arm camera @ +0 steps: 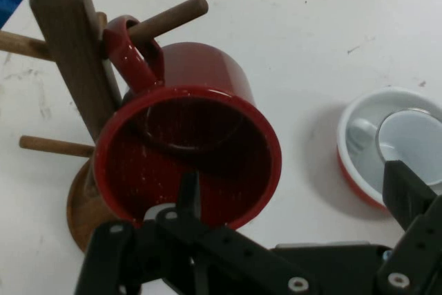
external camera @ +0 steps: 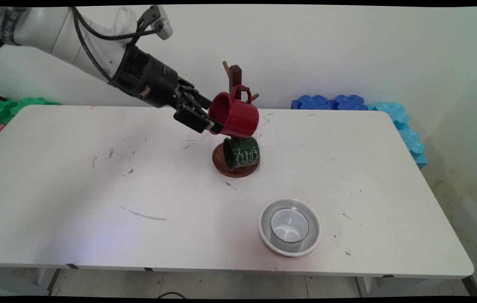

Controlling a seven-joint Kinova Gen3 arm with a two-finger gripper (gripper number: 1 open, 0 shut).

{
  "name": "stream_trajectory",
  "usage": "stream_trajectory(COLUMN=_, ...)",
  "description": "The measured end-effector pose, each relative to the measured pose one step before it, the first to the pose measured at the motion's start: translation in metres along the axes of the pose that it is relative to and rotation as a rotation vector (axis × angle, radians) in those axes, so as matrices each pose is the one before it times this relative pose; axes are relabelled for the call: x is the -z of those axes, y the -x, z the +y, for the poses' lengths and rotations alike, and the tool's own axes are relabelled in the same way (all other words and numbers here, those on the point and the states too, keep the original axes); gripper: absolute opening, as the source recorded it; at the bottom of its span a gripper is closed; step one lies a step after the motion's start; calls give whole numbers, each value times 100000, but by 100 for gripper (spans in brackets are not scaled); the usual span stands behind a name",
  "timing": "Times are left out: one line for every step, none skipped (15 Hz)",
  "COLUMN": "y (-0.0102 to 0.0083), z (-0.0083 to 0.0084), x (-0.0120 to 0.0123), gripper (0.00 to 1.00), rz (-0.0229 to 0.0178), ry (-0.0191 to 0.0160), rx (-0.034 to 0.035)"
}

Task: Pick up the red mug from the rack

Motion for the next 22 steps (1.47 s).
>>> stream_trajectory(y=110, z=174, x=-173, gripper=100, rz=437, ry=-14, rx=1524)
stream_trajectory(y=101, z=137, x=-169, gripper=100, rz=437, ry=-30, rx=1416)
stream_trajectory(y=118, z=148, x=-197, gripper=100, rz=543, ry=-44, rx=1632)
stream_trajectory(y=123, z=120, x=-192, gripper=100, rz=475, ry=3, rx=1491)
stream_trajectory(y=132, z=150, x=-244, gripper=100, rz=714, ry=58, rx=1721)
stream_trajectory(y=132, z=134, x=-272, gripper=100, rz=686, ry=98, rx=1586)
stream_trajectory(y=102, z=105, x=-242, gripper=100, rz=649, ry=72, rx=1290)
stream_trajectory(y=74, z=66, x=-167, gripper=100, rz=476, ry=66, rx=900)
stream_trajectory(y=109, z=98, x=-251, gripper=100, rz=716, ry=110, rx=1317)
stream_trajectory(y=72, z=58, x=-162, gripper=100, rz=494, ry=36, rx=865)
stream_trajectory(y=119, z=79, x=-243, gripper=100, rz=681, ry=11, rx=1291)
stream_trajectory(y=79, z=49, x=-167, gripper=100, rz=462, ry=8, rx=826)
stream_trajectory(y=110, z=68, x=-242, gripper=100, rz=720, ry=-4, rx=1161)
stream_trajectory(y=136, z=70, x=-275, gripper=100, rz=792, ry=-34, rx=1254)
stream_trajectory(y=136, z=65, x=-255, gripper=100, rz=786, ry=-83, rx=1209)
stream_trajectory(y=119, z=53, x=-203, gripper=100, rz=645, ry=-113, rx=964)
stream_trajectory(y=118, z=32, x=-207, gripper=100, rz=722, ry=-83, rx=1008)
stream_trajectory(y=99, z=18, x=-177, gripper=100, rz=735, ry=-86, rx=893)
stream_trajectory(y=91, z=26, x=-160, gripper=100, rz=732, ry=-94, rx=777)
stream_trajectory(y=81, z=16, x=-134, gripper=100, rz=673, ry=-132, rx=634)
stream_trajectory(y=66, z=12, x=-97, gripper=100, rz=579, ry=-142, rx=460)
stream_trajectory(y=50, z=12, x=-86, gripper=100, rz=606, ry=-147, rx=389)
